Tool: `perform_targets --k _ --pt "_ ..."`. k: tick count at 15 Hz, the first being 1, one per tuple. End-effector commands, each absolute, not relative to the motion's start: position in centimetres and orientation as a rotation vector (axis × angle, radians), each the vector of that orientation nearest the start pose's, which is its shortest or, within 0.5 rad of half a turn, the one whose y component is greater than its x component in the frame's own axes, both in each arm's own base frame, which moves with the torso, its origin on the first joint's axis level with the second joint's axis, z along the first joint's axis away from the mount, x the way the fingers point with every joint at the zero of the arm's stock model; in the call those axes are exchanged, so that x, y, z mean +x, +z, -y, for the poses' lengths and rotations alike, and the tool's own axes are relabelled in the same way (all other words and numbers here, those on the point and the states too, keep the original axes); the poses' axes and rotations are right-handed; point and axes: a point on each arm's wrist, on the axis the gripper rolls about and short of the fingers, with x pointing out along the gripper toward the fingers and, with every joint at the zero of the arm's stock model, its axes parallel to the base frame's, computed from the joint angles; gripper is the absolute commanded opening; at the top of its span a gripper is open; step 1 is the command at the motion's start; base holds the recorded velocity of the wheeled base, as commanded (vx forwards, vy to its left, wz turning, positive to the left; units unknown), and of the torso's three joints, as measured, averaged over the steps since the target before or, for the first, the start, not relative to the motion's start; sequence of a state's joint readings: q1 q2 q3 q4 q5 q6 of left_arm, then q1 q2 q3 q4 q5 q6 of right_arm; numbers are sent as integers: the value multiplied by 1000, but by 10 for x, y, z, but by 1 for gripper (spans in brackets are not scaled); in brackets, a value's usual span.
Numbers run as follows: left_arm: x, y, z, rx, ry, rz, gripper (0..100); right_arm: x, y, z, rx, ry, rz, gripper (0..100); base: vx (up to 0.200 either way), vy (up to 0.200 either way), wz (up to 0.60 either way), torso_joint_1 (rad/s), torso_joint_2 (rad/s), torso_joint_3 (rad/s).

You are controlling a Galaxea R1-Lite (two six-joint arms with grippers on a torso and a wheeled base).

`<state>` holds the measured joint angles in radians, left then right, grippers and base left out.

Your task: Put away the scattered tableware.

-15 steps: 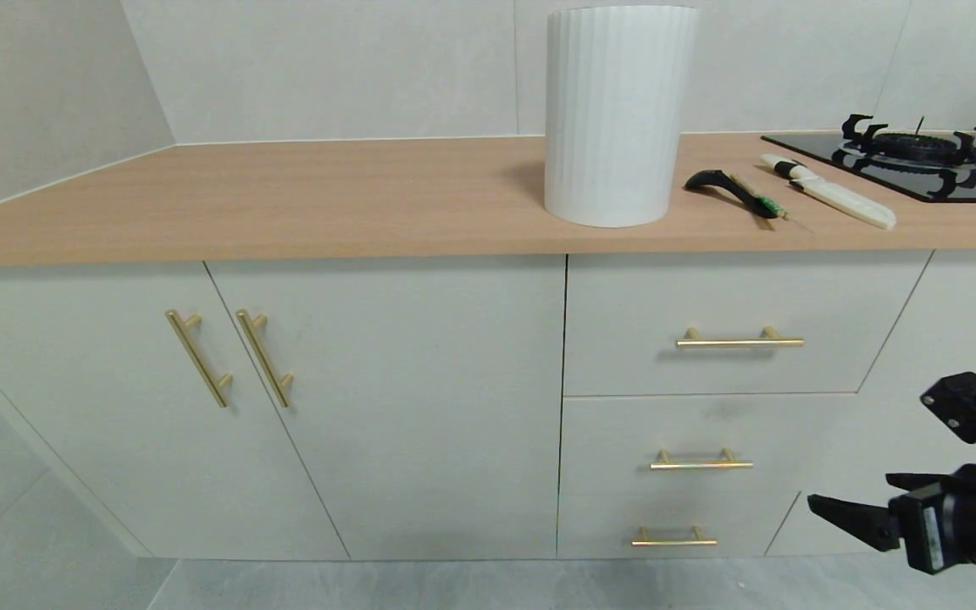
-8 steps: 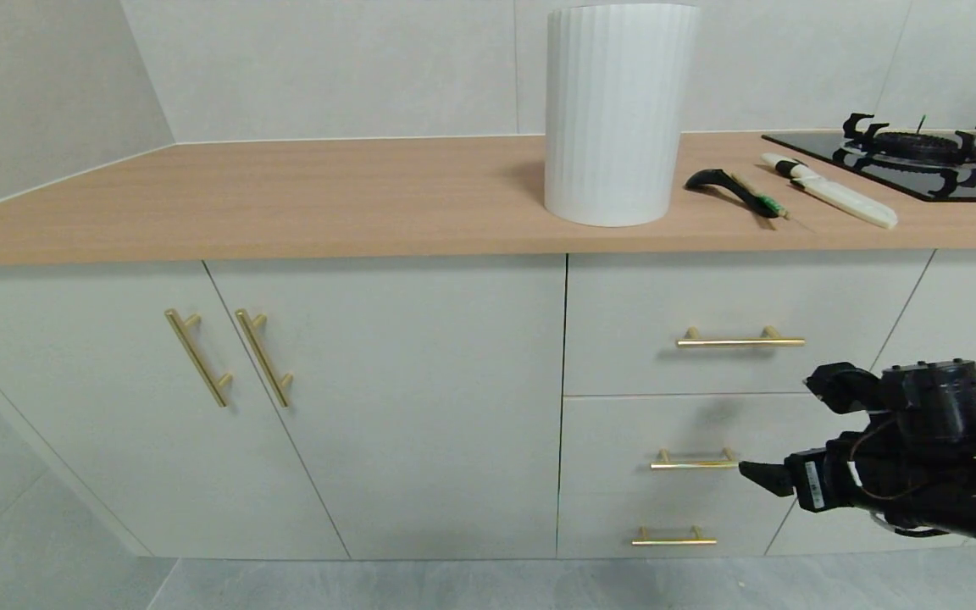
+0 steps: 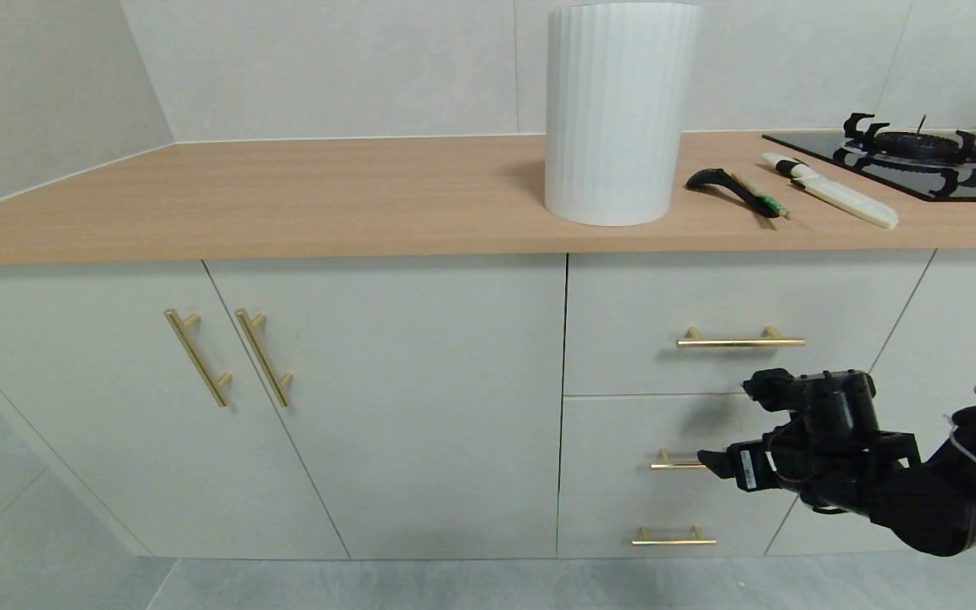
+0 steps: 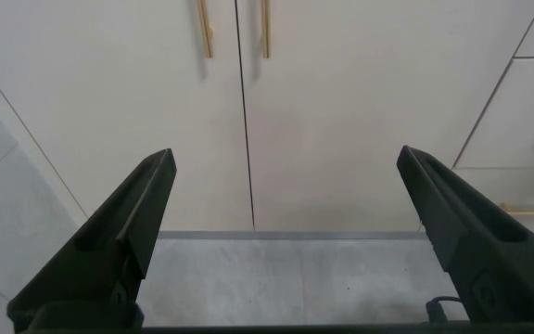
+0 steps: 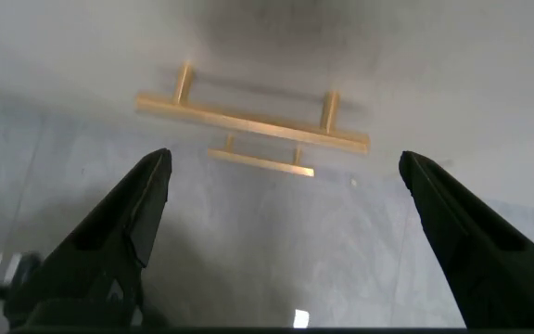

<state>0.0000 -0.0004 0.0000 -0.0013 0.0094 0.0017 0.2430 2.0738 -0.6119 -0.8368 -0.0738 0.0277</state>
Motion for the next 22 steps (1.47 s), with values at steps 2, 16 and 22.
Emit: perform_targets --k 2,16,22 --pt "-23 76 0 2 11 2 100 321 3 -79 -72 125 -640 100 0 0 0 0 0 0" --pt "-23 76 0 2 9 2 100 349 -31 -83 -36 -1 -546 100 0 0 0 0 0 0" --pt "-23 76 0 2 11 2 100 344 -34 -82 -46 -3 -572 100 0 0 0 0 0 0"
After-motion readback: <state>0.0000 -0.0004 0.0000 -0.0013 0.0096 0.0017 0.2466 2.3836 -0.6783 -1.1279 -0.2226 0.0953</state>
